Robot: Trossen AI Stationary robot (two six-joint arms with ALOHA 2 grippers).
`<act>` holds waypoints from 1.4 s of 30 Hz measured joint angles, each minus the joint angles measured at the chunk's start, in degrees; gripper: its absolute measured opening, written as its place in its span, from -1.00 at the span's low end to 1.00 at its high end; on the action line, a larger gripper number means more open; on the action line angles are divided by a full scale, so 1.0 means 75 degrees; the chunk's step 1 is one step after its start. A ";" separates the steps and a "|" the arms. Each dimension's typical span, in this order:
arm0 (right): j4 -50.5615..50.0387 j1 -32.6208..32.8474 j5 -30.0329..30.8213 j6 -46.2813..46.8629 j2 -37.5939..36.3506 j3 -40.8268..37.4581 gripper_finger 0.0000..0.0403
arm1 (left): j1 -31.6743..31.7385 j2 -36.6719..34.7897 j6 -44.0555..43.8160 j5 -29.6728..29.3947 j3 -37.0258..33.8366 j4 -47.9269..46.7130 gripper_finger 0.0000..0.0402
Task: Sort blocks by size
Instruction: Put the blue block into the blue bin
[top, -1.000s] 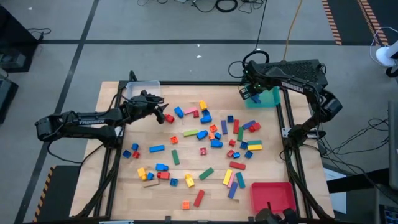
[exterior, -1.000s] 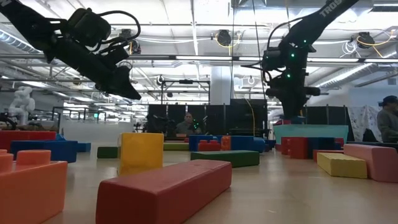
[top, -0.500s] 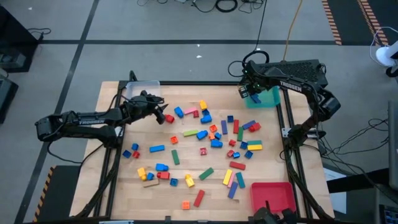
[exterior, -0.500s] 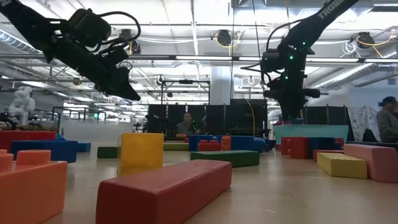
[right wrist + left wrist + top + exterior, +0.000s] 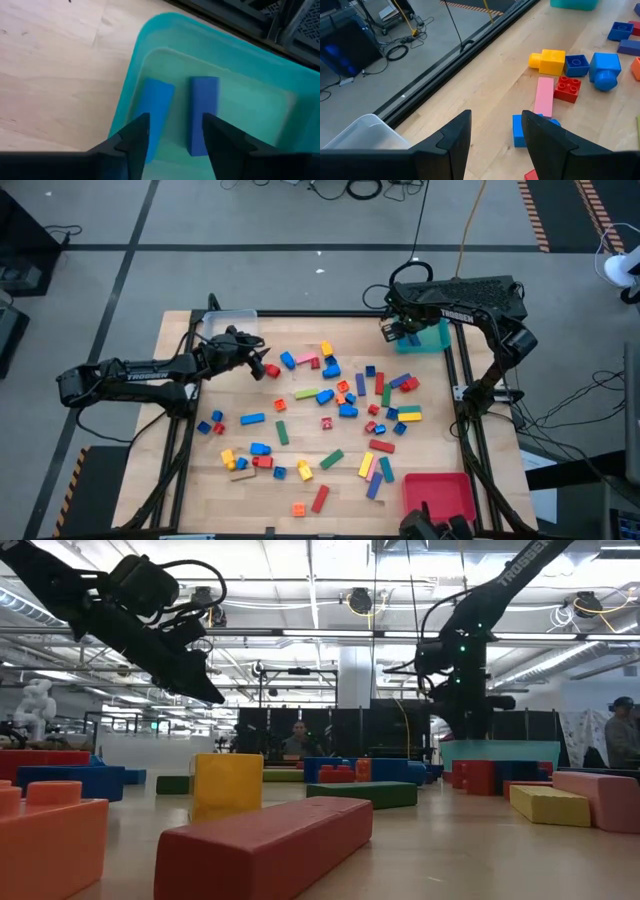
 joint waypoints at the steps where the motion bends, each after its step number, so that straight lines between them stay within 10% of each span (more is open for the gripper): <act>1: 0.0055 0.0000 -0.0001 -0.0009 0.0003 0.0000 -0.11 | 0.0000 0.0001 0.0001 0.0000 -0.0001 -0.0001 -0.12; 17: -0.0171 0.0189 -0.0007 -0.1040 -0.1407 0.0000 -0.07 | 0.0000 0.0001 -0.0010 0.0000 0.0000 0.0005 -0.12; 42: -0.1643 0.3877 -0.0986 -0.3227 -0.1728 -0.0651 -0.07 | 0.0000 0.0000 -0.0065 0.0000 0.0002 -0.0144 -0.12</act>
